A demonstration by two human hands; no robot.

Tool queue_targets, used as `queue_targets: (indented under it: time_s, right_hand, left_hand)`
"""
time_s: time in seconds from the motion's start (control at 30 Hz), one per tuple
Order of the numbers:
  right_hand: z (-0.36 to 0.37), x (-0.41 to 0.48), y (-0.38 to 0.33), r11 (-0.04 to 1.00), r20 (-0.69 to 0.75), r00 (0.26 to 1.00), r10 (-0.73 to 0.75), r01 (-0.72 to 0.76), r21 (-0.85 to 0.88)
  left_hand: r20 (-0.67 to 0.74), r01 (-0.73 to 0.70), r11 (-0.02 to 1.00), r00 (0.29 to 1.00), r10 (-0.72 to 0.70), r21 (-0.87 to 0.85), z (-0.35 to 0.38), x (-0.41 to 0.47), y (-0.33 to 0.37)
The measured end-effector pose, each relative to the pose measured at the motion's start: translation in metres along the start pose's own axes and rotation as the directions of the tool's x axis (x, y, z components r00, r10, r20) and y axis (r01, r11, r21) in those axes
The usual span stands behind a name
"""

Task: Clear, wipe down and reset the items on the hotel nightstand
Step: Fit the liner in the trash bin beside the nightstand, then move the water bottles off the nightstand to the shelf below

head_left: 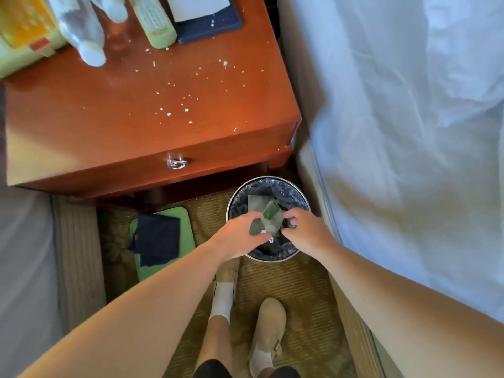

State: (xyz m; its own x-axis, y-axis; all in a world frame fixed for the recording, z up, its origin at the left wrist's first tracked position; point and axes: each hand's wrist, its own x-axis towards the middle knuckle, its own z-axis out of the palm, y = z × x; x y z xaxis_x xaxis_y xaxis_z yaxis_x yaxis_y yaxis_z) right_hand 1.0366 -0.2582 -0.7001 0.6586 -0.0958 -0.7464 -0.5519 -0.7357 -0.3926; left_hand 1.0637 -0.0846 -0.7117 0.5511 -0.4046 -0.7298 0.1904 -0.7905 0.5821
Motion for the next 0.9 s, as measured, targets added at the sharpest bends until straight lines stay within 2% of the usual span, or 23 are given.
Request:
queue_targets:
  time_s: [0.1,0.2,0.43,0.63,0.83,0.9]
  right_hand:
    - [-0.021,0.001,-0.020,0.999,-0.031,0.999,-0.039,0.039,-0.010]
    - [-0.050,-0.001,-0.056,0.994,-0.097,0.990,-0.105,0.104,-0.016]
    - [-0.114,0.002,-0.164,0.969,-0.242,0.938,-0.247,0.234,-0.081]
    - [-0.137,0.026,-0.253,0.943,-0.269,0.904,-0.334,0.321,-0.090]
    - [-0.134,0.064,-0.343,0.925,-0.224,0.899,-0.377,0.376,-0.046]
    - [-0.127,0.073,-0.368,0.919,-0.205,0.898,-0.390,0.393,-0.026]
  left_hand:
    - [-0.035,-0.059,0.997,0.998,0.061,0.052,-0.028,-0.007,0.011]
    - [-0.112,-0.090,0.996,0.989,0.092,0.026,-0.068,-0.018,0.023]
    - [-0.389,-0.154,0.986,0.913,0.121,-0.055,-0.175,-0.043,0.040]
    - [-0.596,-0.196,0.969,0.800,0.069,-0.150,-0.262,-0.045,0.033]
    - [-0.794,-0.204,0.960,0.607,-0.030,-0.192,-0.337,-0.036,0.010]
    - [-0.810,-0.182,0.954,0.579,-0.093,-0.239,-0.356,-0.031,-0.001]
